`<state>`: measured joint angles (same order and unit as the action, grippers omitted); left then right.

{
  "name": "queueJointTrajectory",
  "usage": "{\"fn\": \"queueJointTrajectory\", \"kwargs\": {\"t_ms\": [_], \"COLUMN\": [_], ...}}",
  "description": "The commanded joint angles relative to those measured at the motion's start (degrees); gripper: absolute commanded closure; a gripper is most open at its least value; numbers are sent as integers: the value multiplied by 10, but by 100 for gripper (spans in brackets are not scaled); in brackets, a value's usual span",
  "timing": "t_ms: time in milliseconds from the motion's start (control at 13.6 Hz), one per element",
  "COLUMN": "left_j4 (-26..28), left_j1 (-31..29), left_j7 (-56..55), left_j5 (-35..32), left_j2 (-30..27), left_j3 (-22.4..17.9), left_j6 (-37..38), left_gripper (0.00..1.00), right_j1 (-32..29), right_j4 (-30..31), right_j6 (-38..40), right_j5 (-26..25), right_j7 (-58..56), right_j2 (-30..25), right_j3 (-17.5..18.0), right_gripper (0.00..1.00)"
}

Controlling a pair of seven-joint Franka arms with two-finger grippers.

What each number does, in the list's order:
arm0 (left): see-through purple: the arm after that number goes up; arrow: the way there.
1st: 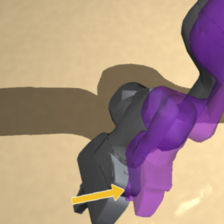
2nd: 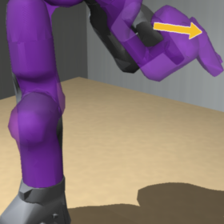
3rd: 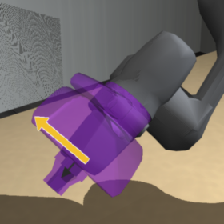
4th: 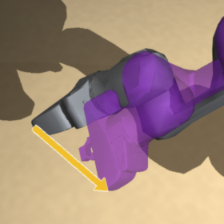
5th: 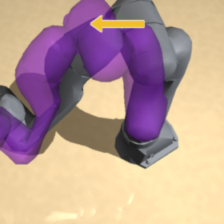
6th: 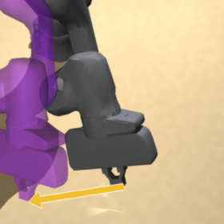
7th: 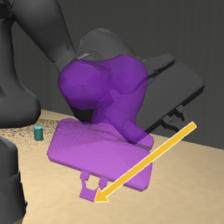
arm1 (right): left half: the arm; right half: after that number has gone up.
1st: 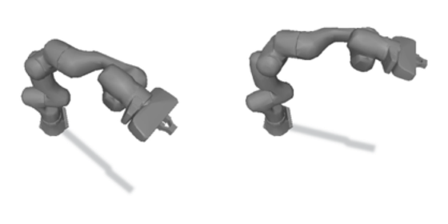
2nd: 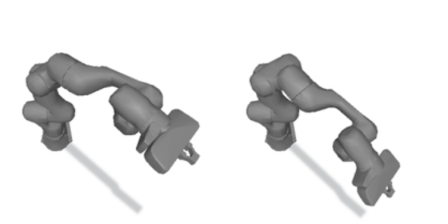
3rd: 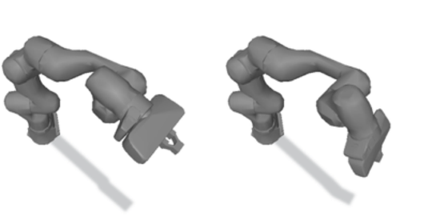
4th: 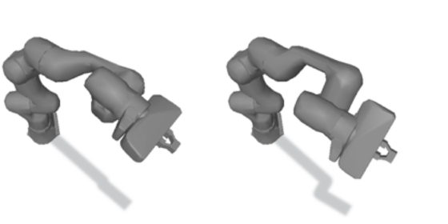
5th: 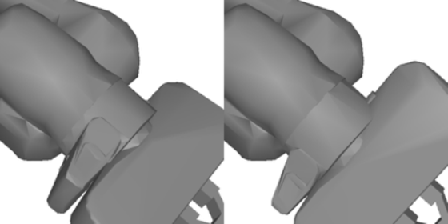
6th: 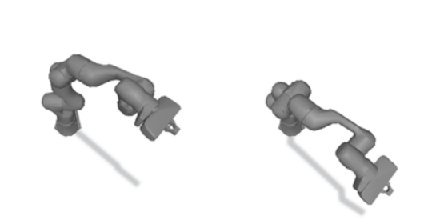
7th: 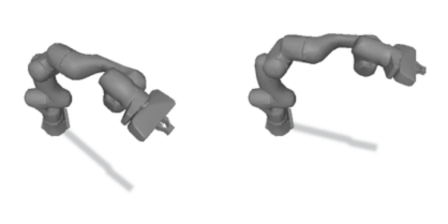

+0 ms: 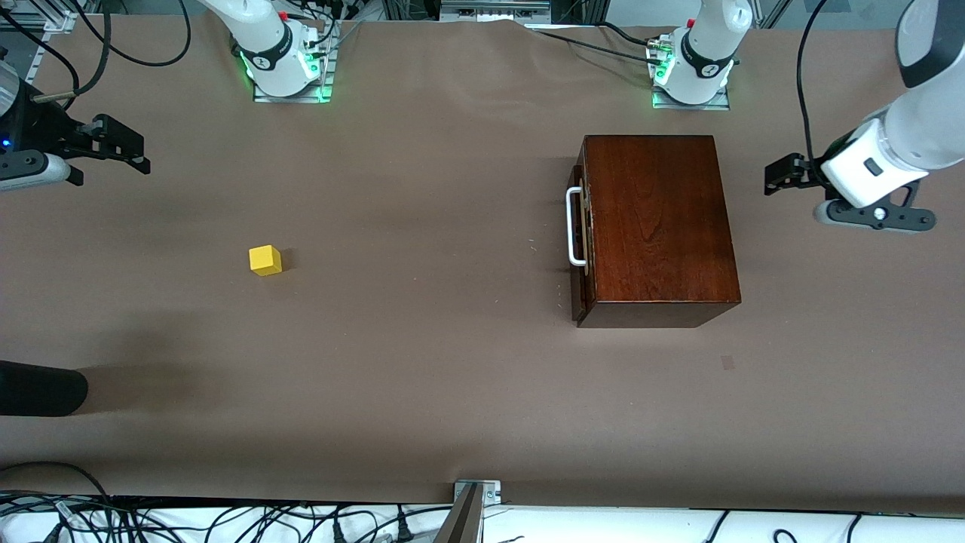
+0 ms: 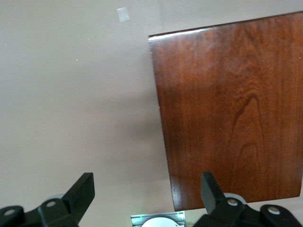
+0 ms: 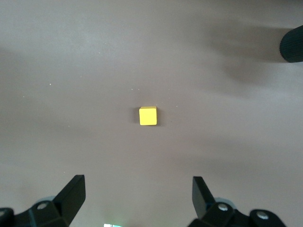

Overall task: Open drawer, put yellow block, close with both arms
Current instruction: 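Move the left gripper to the white drawer handle of the wooden box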

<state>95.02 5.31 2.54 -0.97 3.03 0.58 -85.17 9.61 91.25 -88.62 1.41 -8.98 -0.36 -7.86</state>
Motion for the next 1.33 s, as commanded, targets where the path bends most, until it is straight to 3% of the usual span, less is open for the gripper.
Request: {"fn": "queueJointTrajectory", "kwargs": {"t_ms": [0,516,736,1031,1252], "left_j4": [-25,-22,-18,-14,5], "left_j1": [6,8,54,137,152], "left_j7": [-2,-146,-206,-329,-370], "left_j5": [4,-4,-17,-134,-184], "left_j2": [10,86,137,204,217], "left_j3": [51,224,232,232,232], "left_j6": [12,-98,-148,-191,-191], "left_gripper": [0,0,0,0,0], "right_j1": [-5,-5,-6,-4,-5], "right_j4": [-14,-14,-14,-15,-15], "right_j6": [7,0,-23,-24,-40], "right_j5": [-6,-14,-18,-40,-40], "right_j7": [-4,-2,-9,-5,-7], "right_j2": [3,9,10,10,13], "right_j3": [2,2,1,2,2], "right_gripper": [0,0,0,0,0]}}
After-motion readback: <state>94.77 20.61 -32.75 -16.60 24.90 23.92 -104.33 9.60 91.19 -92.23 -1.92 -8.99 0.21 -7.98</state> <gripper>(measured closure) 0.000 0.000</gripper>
